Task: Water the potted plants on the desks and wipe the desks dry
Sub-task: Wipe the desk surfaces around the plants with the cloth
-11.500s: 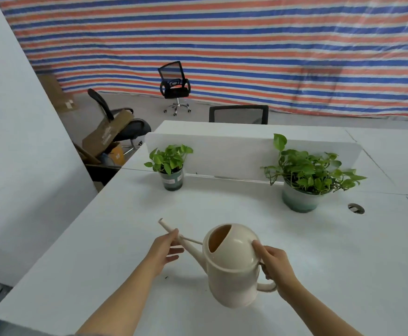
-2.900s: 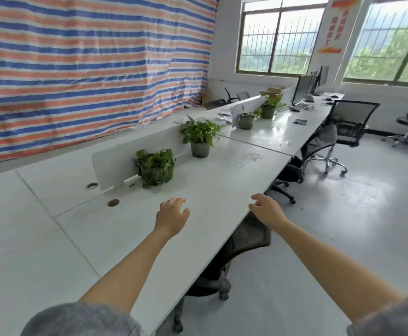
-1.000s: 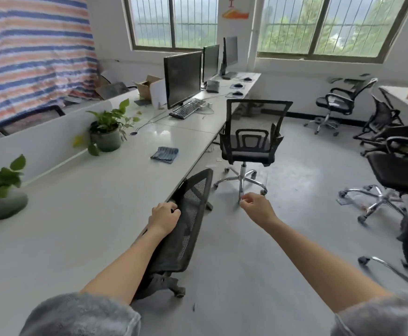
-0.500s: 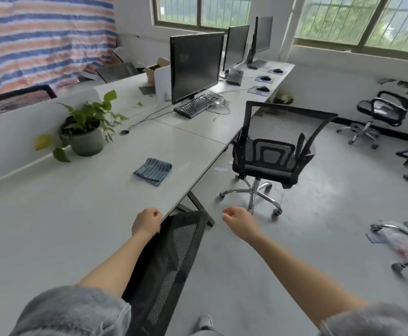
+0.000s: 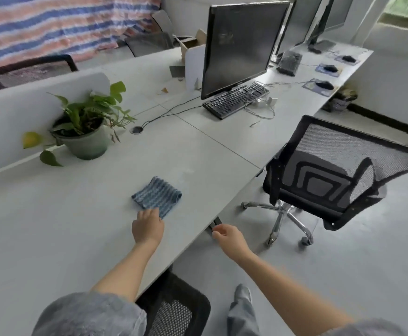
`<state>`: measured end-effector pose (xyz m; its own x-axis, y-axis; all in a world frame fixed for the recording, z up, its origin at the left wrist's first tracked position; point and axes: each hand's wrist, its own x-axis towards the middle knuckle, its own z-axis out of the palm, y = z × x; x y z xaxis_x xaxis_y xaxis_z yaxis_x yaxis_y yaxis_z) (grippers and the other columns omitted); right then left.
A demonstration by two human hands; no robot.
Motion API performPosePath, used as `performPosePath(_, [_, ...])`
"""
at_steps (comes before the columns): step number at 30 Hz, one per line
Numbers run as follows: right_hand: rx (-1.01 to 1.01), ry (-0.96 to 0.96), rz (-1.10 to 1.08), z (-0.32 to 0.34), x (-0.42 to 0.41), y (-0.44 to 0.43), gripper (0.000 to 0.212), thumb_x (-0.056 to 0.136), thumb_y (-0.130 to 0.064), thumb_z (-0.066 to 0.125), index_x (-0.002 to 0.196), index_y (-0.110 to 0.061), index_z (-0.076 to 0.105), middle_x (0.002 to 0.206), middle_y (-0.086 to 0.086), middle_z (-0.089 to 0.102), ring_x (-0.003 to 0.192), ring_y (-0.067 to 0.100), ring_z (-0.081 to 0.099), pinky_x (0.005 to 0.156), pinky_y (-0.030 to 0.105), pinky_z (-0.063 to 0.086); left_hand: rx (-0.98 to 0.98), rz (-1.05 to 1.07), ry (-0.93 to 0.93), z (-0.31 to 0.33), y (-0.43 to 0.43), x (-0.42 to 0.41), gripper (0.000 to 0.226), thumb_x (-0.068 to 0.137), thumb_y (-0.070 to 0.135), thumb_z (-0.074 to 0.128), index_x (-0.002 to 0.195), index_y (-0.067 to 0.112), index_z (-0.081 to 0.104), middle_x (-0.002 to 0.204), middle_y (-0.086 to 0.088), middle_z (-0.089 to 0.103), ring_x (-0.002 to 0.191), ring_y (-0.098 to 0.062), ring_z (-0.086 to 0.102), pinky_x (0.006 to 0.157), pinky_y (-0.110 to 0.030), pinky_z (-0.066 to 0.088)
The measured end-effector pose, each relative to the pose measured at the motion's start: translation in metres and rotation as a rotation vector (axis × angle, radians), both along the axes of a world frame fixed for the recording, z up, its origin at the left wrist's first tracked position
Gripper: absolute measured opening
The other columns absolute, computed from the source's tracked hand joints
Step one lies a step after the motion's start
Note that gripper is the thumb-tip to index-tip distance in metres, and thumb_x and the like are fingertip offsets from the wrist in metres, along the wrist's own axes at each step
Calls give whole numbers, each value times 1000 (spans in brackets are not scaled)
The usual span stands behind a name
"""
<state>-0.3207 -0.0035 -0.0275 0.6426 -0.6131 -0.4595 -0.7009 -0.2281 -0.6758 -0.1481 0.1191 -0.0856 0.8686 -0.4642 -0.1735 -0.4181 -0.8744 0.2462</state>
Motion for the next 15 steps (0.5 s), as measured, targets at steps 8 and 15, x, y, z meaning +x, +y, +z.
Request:
performPosePath(8, [-6,-28,360,-7,88,-91,34,94,-21,45,124,-10,57,123,7,62,98,18,58,74,19,41,182,132,200,10,-33,54,17,85,15,51,83,15,67,103,-7,66,104,-27,60,76,-29,45])
performPosePath(15, [-23,-76,574,13,140,-144,30,94,-18,45,115,-7,62,118,9,64,106,22,57,86,26,43,175,264,352,51,-40,81,18,85,15,50,81,19,67,110,-11,68,95,-25,62,80,-30,48])
